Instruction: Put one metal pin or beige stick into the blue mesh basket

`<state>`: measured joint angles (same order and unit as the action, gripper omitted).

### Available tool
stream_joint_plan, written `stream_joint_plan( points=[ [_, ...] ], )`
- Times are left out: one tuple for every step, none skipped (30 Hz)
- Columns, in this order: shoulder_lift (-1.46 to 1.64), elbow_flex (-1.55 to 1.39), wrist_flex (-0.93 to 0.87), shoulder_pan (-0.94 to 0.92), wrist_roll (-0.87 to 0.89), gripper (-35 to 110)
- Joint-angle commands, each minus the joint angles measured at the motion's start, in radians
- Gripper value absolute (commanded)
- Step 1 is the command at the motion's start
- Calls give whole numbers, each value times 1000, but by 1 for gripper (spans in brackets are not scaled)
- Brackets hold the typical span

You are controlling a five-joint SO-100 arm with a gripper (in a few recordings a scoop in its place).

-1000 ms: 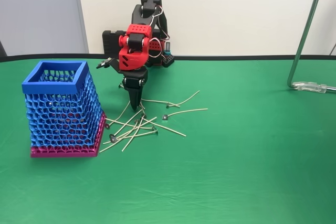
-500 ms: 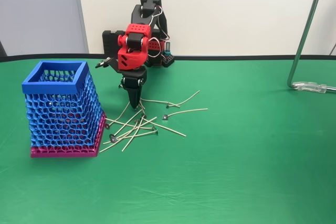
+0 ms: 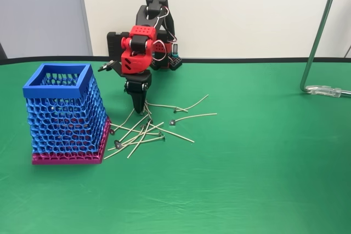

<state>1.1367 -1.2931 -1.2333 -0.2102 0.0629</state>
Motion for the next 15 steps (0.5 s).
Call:
stream_joint_plan(
  points=[
    [2, 37, 8, -8, -8, 12],
    [0, 35, 8, -8, -8, 12],
    [-2, 35, 8, -8, -8, 12],
    [-2, 35, 8, -8, -8, 12],
    [-2, 35, 8, -6, -9, 12],
    [-2, 37, 8, -6, -9, 12],
    [-2, 38, 8, -6, -9, 12],
    [-3, 38, 8, -5, -11, 12],
    [-3, 40, 8, -5, -12, 12],
    [-5, 41, 8, -3, -14, 12],
    [-6, 41, 8, -2, -17, 12],
    [-6, 43, 8, 0, -18, 12],
    [-8, 44, 8, 2, -21, 11],
    [-9, 46, 8, 2, -23, 11],
    [-9, 46, 9, 2, -28, 11]
  ],
)
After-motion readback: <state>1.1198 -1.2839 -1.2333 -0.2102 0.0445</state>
